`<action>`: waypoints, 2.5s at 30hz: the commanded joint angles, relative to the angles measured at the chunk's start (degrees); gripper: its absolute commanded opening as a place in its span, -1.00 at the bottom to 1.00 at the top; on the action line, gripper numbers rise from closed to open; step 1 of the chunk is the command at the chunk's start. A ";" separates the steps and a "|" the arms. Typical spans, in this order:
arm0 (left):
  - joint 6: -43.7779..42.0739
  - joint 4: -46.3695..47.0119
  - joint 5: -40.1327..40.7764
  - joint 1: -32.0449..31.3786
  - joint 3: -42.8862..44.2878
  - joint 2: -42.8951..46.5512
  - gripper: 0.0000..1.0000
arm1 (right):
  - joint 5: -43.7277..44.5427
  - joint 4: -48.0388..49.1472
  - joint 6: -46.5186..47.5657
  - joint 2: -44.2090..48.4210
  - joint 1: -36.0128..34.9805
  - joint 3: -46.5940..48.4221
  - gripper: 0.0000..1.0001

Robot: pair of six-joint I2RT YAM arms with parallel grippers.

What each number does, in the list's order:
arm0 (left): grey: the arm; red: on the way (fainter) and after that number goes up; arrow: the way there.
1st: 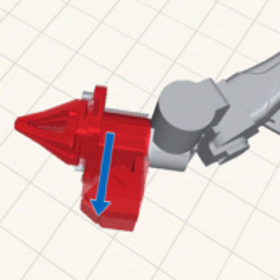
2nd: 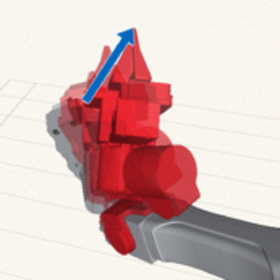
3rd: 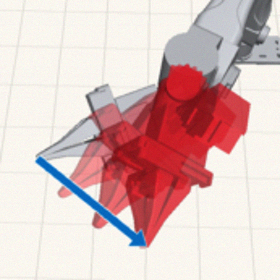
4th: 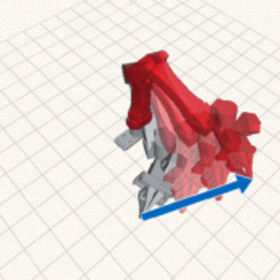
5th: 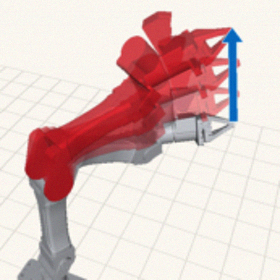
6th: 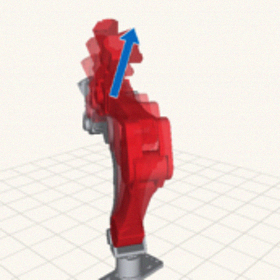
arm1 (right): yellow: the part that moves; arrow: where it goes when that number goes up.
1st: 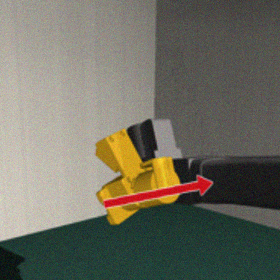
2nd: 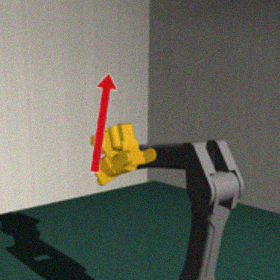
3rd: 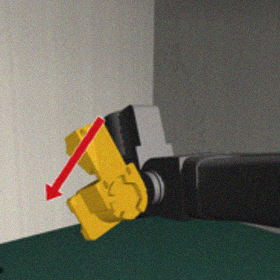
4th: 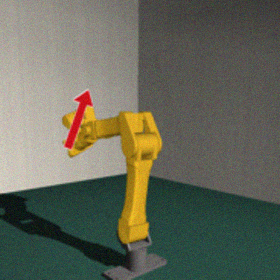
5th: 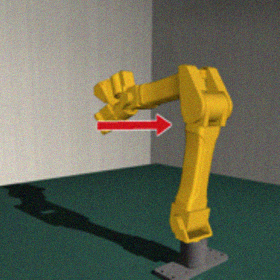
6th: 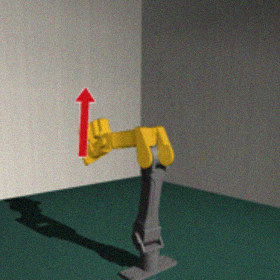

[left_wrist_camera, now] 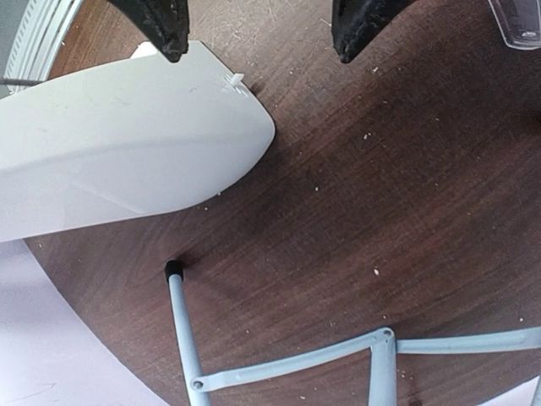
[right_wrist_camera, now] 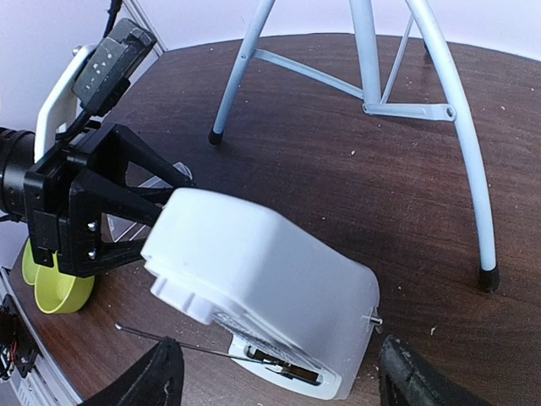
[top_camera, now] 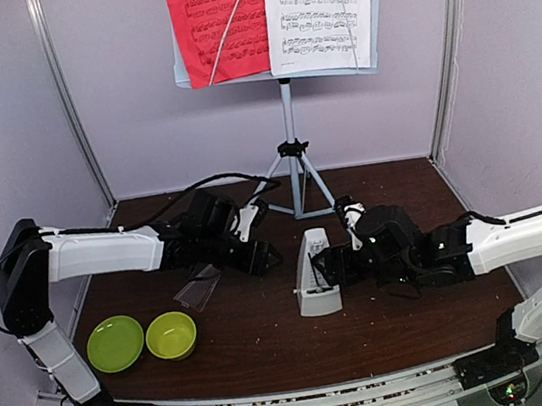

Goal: Set up the instrument practice props

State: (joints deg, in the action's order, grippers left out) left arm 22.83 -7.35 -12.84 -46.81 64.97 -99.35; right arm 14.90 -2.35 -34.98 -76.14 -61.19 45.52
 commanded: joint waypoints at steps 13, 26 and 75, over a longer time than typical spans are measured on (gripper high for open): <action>-2.07 1.41 2.82 0.40 -0.05 2.32 0.22 | 1.96 -2.19 0.44 -4.21 -1.20 4.95 0.68; -1.35 2.17 3.27 1.42 -1.72 3.43 0.24 | 11.39 -14.90 2.50 -9.91 -6.40 15.30 1.00; -4.59 -2.11 1.25 16.64 -1.01 8.81 0.31 | 9.24 -23.87 -8.12 17.21 16.49 -4.38 1.00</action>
State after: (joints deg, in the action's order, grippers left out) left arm 19.53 -9.32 -10.48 -32.71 62.37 -92.77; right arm 26.72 -25.08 -43.72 -63.68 -49.12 39.77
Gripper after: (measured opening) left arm 0.651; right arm 1.000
